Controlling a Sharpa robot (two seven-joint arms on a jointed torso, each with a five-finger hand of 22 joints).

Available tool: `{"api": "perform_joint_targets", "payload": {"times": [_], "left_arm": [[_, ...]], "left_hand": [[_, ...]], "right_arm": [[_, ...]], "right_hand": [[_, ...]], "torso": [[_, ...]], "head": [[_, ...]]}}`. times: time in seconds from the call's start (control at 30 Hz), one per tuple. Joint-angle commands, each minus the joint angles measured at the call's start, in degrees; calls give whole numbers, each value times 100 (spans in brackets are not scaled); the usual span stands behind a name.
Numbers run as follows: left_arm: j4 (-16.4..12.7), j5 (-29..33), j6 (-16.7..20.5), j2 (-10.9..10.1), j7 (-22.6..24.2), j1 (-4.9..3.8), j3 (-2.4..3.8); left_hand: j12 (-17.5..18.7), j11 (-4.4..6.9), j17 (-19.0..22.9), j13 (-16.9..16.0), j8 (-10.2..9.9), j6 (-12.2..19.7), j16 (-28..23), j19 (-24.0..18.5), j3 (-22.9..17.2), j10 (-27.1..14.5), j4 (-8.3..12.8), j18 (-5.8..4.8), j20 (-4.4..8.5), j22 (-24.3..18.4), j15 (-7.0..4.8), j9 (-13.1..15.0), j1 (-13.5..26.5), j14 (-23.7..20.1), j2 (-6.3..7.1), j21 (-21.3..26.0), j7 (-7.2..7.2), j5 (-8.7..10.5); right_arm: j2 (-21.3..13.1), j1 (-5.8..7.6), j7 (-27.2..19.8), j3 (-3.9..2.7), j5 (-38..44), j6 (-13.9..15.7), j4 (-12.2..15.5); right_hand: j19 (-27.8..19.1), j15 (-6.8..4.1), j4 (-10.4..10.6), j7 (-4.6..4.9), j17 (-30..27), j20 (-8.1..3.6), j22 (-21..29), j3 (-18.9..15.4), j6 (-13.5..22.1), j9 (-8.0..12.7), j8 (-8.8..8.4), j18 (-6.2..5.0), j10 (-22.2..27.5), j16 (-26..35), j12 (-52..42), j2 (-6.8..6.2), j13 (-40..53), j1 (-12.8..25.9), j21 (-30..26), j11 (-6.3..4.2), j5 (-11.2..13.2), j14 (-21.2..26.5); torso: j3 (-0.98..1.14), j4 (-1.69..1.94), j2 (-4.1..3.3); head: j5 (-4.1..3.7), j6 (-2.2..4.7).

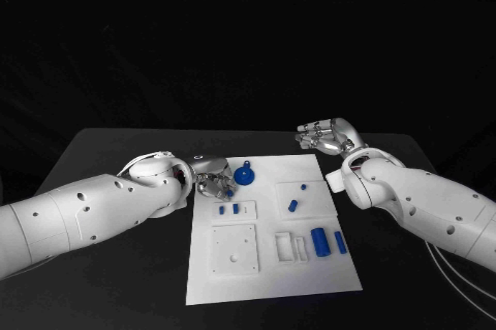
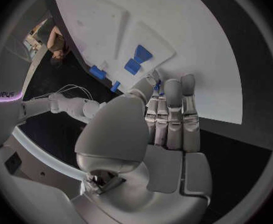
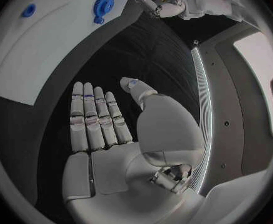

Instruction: Assemble the parts on the task board

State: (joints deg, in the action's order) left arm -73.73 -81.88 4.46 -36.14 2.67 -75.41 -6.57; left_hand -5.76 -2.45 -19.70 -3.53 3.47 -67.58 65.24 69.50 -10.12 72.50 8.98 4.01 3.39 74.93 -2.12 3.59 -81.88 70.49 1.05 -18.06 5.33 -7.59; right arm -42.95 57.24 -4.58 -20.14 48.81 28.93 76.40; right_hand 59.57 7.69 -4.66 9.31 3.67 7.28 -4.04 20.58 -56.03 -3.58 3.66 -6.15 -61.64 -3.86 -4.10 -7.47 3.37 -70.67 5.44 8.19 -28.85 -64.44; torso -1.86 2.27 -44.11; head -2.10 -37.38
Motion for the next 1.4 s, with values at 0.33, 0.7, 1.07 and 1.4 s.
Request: {"api": "perform_joint_targets", "payload": {"times": [0.33, 0.7, 1.07, 1.4], "left_arm": [[-23, 0, 18, -7, 79, 19, -11], [2, 0, -5, -32, 82, 20, -7], [88, 62, 54, -47, 82, 19, -4], [150, 274, 90, -81, 74, 19, 4]], "left_hand": [[-169, 8, -5, -7, 8, 221, 23, -38, 55, -103, 32, 30, 9, 114, -6, 2, -7, -17, -36, -21, -23, 33], [-208, 10, -8, -8, 7, 330, 25, -43, 50, -123, 49, 30, 4, 114, -2, 0, -8, -21, -19, -6, -50, 86], [-221, 1, -3, -6, 3, 749, 10, -31, 28, -140, 64, 37, -3, 112, 5, -4, -16, -18, 48, 17, -133, 92], [-166, -57, 12, -5, 5, 887, -24, 0, 4, -233, 25, 78, -40, 108, 45, -3, -25, 3, 123, 55, -54, 118]], "right_arm": [[3, -1, -57, -4, 4, -52, 2], [0, -1, -71, -4, 4, -62, -10], [-1, -1, -77, -4, 4, -67, -117], [-4, -1, -209, -3, 4, -499, -224]], "right_hand": [[-48, 8, 0, 16, -9, 12, 8, -58, 38, 4, -16, 13, 30, 19, 30, 14, -1, 40, 6, 17, -24, 42], [-42, 5, -3, 13, -9, 10, 7, -54, 8, 2, -13, 10, 23, 18, 28, 26, -1, 31, 9, 15, -27, 37], [-42, 5, -15, 13, -10, 10, 8, -49, 12, 3, -15, 9, 23, 20, 30, 19, -1, 30, 9, 15, -26, 40], [114, -50, -87, -11, -15, -42, 5, -18, -159, -5, -7, -28, -63, 20, 32, 42, -3, 37, 70, -17, -65, -134]], "torso": [[-1, 1, -1], [-2, -4, -1], [-5, 2, 6], [-6, 1, 1]], "head": [[-7, 2], [-6, 1], [-17, 12], [-5, 36]]}}
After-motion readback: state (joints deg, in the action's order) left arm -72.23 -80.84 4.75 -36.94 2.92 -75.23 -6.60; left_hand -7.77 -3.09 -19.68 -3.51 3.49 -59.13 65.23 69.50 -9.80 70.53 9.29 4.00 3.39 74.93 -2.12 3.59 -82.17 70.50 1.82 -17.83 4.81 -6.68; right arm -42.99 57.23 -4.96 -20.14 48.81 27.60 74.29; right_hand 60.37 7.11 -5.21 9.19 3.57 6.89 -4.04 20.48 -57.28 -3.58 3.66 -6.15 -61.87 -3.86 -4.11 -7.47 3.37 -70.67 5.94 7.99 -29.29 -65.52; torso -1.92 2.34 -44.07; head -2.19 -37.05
